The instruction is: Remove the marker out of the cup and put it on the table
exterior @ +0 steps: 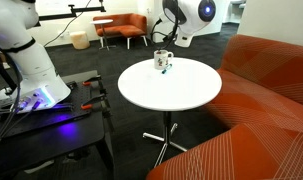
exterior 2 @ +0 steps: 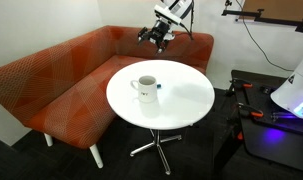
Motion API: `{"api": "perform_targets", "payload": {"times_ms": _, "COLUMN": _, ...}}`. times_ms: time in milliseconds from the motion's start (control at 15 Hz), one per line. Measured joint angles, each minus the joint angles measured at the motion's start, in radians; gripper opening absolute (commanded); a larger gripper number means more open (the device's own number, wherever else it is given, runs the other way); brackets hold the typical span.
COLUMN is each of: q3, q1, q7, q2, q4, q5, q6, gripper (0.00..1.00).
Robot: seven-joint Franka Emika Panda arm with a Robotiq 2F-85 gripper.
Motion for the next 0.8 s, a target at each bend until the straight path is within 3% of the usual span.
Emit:
{"api": "perform_targets", "payload": {"times_ms": 467, "q3": 0.001, "q1": 0.083, "q7": 0.001, "q2": -0.173, "q4": -0.125, "q5": -0.070, "q6": 0.167, "gripper": 1.00}}
{"api": "perform_targets", "payload": {"times_ms": 800, "q3": 0.002, "q1": 0.098, "q7": 0.001, "q2": -0.202, "q4": -0.156, "q5": -0.075, "q6": 0.191, "gripper": 1.00}}
